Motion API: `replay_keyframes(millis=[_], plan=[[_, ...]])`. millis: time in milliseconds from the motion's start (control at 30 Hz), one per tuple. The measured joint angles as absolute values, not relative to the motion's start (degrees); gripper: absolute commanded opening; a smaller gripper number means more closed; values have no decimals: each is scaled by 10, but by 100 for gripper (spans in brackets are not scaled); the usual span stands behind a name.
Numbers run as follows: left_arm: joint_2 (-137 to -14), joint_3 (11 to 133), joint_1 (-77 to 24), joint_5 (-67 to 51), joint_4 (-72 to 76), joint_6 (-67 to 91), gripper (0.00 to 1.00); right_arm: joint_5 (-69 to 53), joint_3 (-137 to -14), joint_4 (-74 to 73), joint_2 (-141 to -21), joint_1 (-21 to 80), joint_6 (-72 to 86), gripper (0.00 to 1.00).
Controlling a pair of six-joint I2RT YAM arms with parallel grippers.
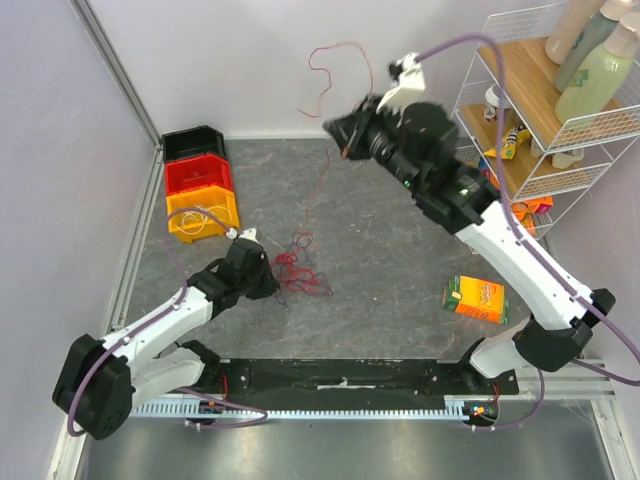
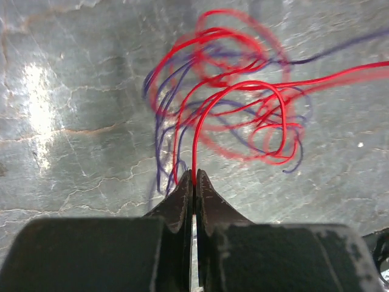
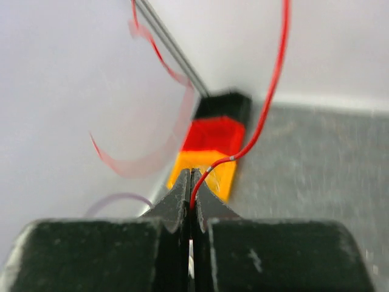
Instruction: Untangle the cables
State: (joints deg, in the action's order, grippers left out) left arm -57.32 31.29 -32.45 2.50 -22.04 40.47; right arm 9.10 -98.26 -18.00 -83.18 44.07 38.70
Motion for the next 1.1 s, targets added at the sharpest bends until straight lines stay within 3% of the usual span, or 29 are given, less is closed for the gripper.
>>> replay_keyframes(millis=[200,300,433,467,633,767,900,1100], plan=[[-566,246,-322,14,-160,438,2,104,-1306,-262,-893,436,306,0],[-525,221,-322,15,-151,448,1,105,-1397,-271,-909,431,288,0],[-491,205,-322,18,-143,454,2,102,-1423,-255,-907,427,272,0],[-490,204,-322,18,-142,454,2,101,-1415,-244,-904,427,269,0],[-479,224,-321,-39,-156,423,60,82,-1309,-204,-871,427,258,0],[-402,286,-321,-114,-169,382,82,72,-1141,-195,-821,427,244,0],[-338,388,-321,-187,-168,334,87,26,-995,-195,-793,427,222,0],[-322,522,-321,-293,-168,276,84,-94,-813,-216,-773,427,155,0]])
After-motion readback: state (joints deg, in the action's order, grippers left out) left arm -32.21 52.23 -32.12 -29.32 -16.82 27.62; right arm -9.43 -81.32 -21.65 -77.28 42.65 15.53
